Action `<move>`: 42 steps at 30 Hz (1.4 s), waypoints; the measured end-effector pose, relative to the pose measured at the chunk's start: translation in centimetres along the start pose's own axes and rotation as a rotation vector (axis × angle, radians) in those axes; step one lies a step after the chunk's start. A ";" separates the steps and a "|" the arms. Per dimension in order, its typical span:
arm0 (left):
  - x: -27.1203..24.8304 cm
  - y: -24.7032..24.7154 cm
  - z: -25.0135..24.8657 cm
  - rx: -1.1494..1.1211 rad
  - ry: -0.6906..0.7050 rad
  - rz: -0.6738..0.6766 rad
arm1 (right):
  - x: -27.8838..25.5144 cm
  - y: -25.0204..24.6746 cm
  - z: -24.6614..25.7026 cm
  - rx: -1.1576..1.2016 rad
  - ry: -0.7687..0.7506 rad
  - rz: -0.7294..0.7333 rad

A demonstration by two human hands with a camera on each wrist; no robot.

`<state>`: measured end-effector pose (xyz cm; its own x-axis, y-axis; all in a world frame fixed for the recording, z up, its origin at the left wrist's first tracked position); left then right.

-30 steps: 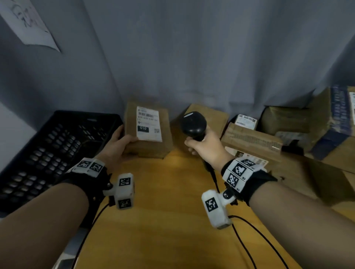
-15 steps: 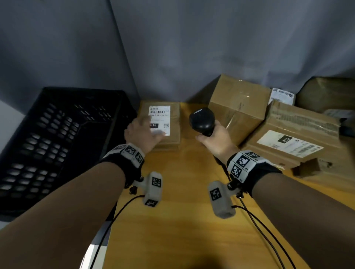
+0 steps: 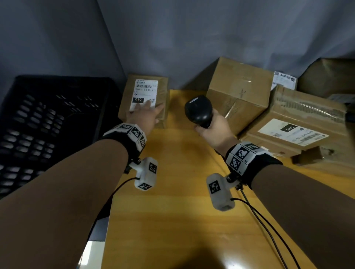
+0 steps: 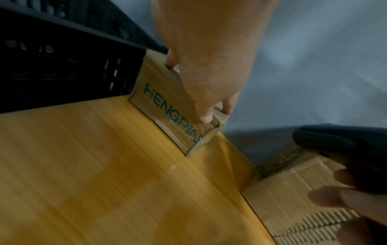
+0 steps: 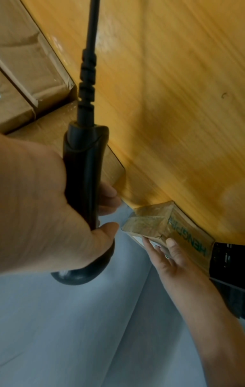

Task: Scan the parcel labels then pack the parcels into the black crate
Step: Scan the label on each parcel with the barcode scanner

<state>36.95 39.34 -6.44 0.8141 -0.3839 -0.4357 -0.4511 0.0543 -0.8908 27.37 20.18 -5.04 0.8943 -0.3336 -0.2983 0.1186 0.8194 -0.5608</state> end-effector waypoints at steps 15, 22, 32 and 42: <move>-0.6 -6.5 -11.3 -0.336 0.298 -0.299 | -1.4 -12.9 0.1 0.237 -0.166 -0.464; 0.9 -5.8 -16.3 -0.287 0.253 -0.144 | -1.1 -16.0 -2.4 0.220 -0.003 -0.410; -4.3 -3.6 -15.1 -0.612 0.037 -0.262 | -2.0 -16.3 -1.9 0.198 -0.020 -0.148; -7.7 -2.8 -12.1 -1.230 -0.386 -0.142 | -4.9 -14.6 -2.4 0.391 0.075 0.016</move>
<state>27.50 30.99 1.02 0.8412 -0.0162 -0.5404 -0.2230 -0.9210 -0.3195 20.24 8.76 2.72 0.8650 -0.3410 -0.3682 0.2734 0.9354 -0.2241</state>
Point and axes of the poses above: each hand's wrist, its own x-axis towards the middle knuckle, its own y-axis out of the palm, z = x × y, the point moved 4 cm from there along x, towards the middle knuckle, and after that the axes turned 5 degrees about y, right-handed, at the moved point
